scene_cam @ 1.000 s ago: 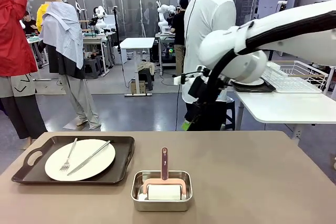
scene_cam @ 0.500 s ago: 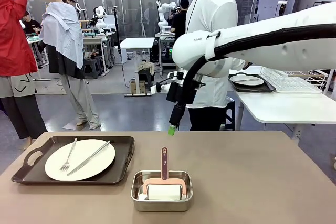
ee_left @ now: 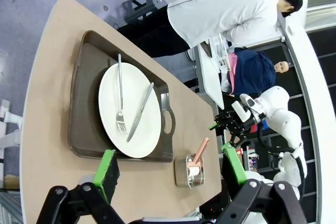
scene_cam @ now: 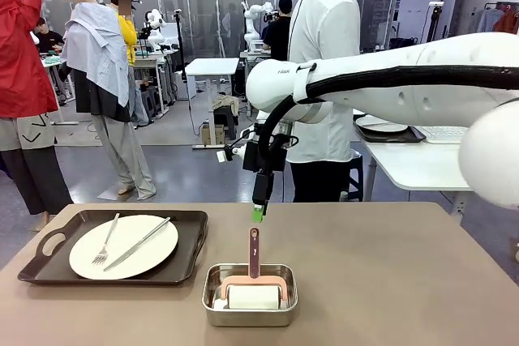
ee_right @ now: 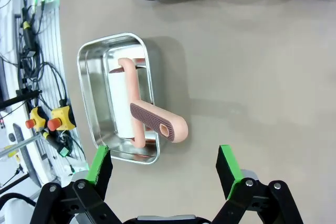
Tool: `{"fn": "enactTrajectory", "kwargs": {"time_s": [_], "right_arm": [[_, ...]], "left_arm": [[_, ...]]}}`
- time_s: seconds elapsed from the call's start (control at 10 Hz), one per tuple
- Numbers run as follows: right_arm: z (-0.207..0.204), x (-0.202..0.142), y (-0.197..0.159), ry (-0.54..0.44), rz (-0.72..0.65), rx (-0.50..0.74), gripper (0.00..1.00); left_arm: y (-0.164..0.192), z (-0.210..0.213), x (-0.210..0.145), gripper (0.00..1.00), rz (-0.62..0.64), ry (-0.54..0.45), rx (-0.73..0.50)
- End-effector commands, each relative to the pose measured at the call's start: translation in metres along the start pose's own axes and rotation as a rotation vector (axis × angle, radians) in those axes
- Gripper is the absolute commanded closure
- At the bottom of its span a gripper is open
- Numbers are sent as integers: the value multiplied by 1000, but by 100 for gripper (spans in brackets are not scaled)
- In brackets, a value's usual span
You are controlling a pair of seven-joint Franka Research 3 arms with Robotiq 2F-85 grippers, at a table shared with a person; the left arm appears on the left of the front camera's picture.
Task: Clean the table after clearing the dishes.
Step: When the left (or right) Handle tray is removed, use the left hand (or right hand) to clean the left (or right) side of the table with the Lint Roller.
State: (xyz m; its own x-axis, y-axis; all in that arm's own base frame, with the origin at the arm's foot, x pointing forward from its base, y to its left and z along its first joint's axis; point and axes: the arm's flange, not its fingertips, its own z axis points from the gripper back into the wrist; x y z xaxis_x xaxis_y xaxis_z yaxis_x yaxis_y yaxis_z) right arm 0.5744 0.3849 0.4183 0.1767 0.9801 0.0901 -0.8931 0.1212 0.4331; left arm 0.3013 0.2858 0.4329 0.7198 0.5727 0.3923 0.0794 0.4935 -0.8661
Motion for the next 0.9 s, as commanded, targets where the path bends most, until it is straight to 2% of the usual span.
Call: {"fn": "enactTrajectory", "kwargs": {"time_s": [0.0, 0.1, 0.6, 0.8], "right_arm": [[-2, 14, -7, 41, -9, 26, 0], [-11, 15, -9, 48, 2, 80, 0], [-37, 22, -12, 43, 57, 182, 0], [-44, 25, -13, 79, 62, 210, 0]], "left_arm": [[-1, 5, -2, 0, -12, 5, -12], [-1, 5, -2, 0, -12, 5, -12], [-1, 5, -2, 0, -12, 5, -12], [-1, 5, -2, 0, -12, 5, -12]]}}
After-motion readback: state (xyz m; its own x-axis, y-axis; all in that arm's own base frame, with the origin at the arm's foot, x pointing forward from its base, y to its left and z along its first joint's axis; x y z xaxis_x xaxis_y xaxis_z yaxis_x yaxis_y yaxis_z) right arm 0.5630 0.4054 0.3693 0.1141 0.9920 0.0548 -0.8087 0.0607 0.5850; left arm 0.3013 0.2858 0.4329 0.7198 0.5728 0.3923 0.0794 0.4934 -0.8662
